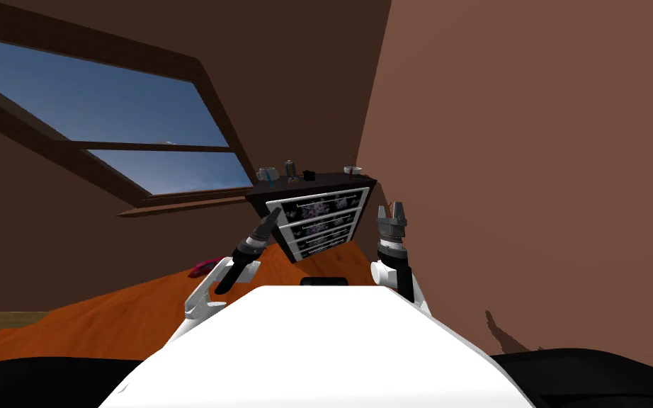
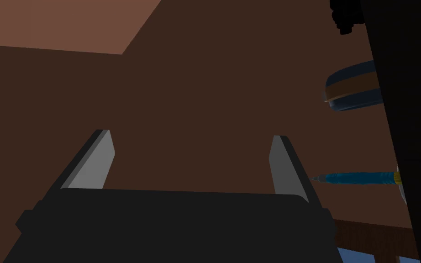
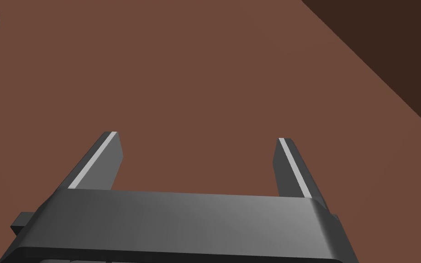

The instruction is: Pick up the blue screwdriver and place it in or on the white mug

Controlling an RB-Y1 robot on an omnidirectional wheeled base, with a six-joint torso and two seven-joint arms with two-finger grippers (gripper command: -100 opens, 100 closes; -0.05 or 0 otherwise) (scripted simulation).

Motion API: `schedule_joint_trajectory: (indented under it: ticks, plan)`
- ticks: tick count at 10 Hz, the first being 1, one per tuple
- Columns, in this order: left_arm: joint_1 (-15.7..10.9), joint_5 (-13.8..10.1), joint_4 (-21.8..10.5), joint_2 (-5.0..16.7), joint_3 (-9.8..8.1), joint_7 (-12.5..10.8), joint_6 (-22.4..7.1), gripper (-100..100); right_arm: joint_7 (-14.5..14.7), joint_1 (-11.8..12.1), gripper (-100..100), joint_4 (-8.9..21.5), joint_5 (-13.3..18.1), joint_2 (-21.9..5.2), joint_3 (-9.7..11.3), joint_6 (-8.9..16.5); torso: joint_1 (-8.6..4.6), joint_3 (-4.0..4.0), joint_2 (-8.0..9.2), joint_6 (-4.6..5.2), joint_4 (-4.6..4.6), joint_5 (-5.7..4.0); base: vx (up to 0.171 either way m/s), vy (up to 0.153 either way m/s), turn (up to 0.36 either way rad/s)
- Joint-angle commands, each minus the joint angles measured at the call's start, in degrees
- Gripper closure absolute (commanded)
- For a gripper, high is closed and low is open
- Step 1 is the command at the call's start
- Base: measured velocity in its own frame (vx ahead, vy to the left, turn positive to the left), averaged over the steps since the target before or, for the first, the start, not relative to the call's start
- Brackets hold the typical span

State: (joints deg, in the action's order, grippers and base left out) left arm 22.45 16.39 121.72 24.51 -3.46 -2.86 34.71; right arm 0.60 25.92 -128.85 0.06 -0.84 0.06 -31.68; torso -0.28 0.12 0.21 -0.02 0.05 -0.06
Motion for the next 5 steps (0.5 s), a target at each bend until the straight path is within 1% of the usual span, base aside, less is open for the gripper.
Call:
schedule_joint_trajectory:
  ticks: [1, 2, 3, 4, 5]
  plan:
    - [-0.5, 0.7, -0.9, 2.3, -0.54, -0.7, 0.9, -100, 0.0, 0.0, 0, 0.0, 0.0, 0.0, 0.0, 0.0, 0.00, 0.00, 0.00, 0.00, 0.00, 0.00, -0.054, -0.072, 0.101]
    - [-1.5, 1.9, -2.5, 4.3, -1.49, -1.7, 2.0, -100, 0.0, 0.0, 0, 0.0, 0.0, 0.0, 0.0, 0.0, 0.00, -0.01, -0.03, 0.05, 0.00, -0.01, -0.043, -0.066, 0.130]
    - [-1.5, 1.9, -2.5, 4.9, -1.49, -1.7, 2.0, -100, 0.0, 0.0, 0, 0.0, 0.0, 0.0, 0.0, 0.0, 0.01, -0.04, -0.07, 0.02, -0.01, 0.00, -0.043, -0.055, 0.088]
    - [-2.6, 3.1, -4.1, 7.1, -2.42, -2.7, 3.2, -100, 0.0, 0.0, 0, 0.0, 0.0, 0.0, 0.0, 0.0, 0.04, -0.05, -0.09, 0.04, -0.01, 0.00, -0.057, -0.060, 0.153]
    - [-2.6, 3.1, -4.1, 7.6, -2.42, -2.7, 3.2, -100, 0.0, 0.0, 0, 0.0, 0.0, 0.0, 0.0, 0.0, 0.04, -0.03, -0.05, 0.02, -0.01, 0.00, -0.043, -0.054, 0.083]
